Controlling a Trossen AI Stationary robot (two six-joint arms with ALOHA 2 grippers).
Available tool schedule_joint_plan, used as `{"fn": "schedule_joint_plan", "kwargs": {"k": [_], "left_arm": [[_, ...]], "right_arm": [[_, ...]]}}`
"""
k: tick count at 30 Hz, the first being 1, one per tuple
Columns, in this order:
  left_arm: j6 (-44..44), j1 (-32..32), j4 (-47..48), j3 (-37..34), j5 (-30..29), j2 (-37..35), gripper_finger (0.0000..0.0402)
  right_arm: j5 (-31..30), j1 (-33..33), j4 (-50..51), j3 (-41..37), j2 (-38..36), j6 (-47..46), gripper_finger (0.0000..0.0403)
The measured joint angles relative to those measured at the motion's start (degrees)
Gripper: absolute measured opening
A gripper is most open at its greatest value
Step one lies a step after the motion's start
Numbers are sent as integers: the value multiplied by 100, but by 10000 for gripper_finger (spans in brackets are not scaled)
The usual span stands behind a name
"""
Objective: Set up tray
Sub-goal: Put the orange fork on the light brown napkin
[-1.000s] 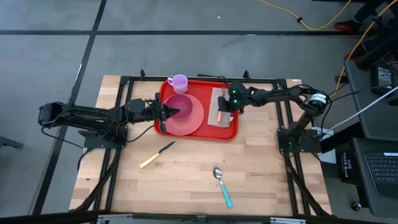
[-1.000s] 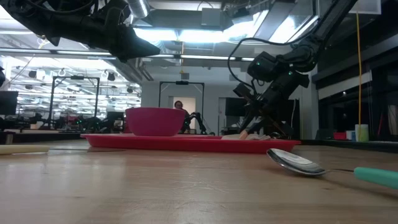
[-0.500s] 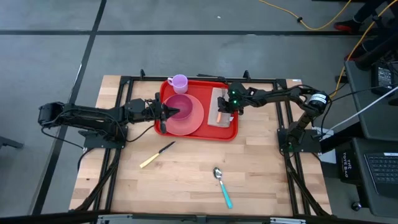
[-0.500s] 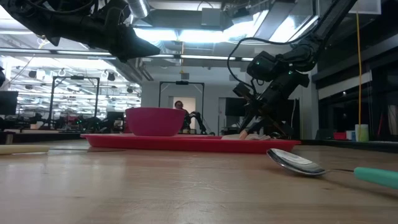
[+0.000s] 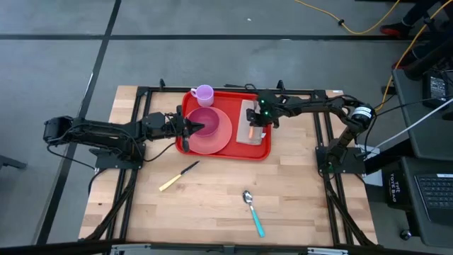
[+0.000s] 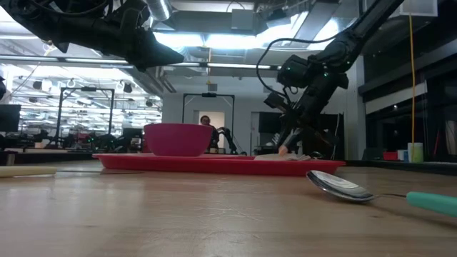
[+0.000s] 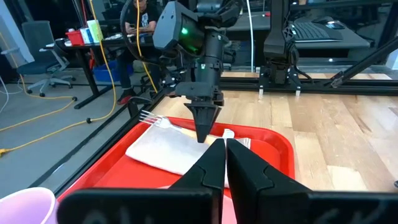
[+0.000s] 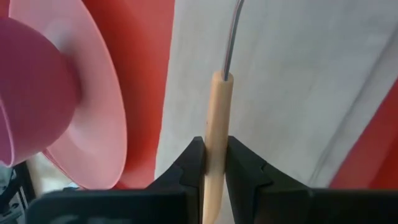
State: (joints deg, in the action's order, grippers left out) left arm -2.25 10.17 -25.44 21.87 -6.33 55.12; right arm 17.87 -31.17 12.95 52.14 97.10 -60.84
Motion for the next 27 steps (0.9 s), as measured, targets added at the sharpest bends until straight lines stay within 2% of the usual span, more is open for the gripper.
{"fn": "schedule_joint_plan", "kwargs": {"k": [14,19,27], "left_arm": [[18,0,-1,0,2,1,10],[20,0,1,0,20,1,8],[209,0,1,0,39,1,10]], "right_arm": [[-155,96,-87,-2,158,-192,44],[62,94,-593,-2,480,-185,44],[155,65,-504,-2,542,-190,44]]}}
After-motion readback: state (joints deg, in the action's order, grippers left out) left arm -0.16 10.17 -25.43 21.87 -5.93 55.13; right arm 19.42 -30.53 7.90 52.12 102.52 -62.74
